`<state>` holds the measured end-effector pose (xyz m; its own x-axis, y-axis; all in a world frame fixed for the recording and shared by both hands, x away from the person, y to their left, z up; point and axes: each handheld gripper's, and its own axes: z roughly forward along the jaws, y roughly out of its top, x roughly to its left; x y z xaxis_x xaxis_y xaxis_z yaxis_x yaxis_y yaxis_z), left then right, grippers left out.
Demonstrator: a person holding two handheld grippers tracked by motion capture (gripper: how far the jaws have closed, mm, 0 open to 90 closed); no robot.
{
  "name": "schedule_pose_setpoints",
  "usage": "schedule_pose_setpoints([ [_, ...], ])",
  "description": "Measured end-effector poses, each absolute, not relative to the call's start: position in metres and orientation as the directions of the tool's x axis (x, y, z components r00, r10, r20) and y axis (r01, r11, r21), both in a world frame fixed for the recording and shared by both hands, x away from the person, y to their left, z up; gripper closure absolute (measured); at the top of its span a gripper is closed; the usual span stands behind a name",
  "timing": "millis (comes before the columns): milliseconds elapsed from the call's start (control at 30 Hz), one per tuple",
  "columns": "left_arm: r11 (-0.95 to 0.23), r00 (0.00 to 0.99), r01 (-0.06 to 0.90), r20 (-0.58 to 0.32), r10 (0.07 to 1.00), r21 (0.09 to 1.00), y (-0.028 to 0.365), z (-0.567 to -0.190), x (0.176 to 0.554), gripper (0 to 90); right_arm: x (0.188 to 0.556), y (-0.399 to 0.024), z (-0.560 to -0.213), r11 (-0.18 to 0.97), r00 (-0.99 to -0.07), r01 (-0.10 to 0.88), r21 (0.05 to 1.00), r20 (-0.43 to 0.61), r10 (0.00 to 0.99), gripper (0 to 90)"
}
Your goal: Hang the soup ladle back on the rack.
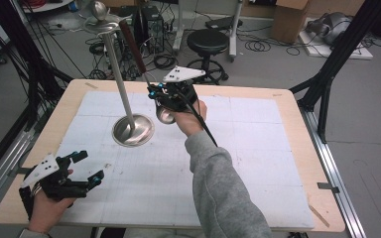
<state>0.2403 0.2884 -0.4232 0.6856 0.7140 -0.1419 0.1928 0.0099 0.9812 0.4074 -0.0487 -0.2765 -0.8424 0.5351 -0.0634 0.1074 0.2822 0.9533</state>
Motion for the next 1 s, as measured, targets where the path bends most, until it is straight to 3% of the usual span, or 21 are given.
schedule_pose_setpoints([
  [1000,0.011,0.685,0.191,-0.141,0.715,0.982,0.291,-0.423,0.237,1.7,0.417,-0.035,-0.28,0.3,-0.845,0.134,0.944,-0.049,0.532,84.7],
])
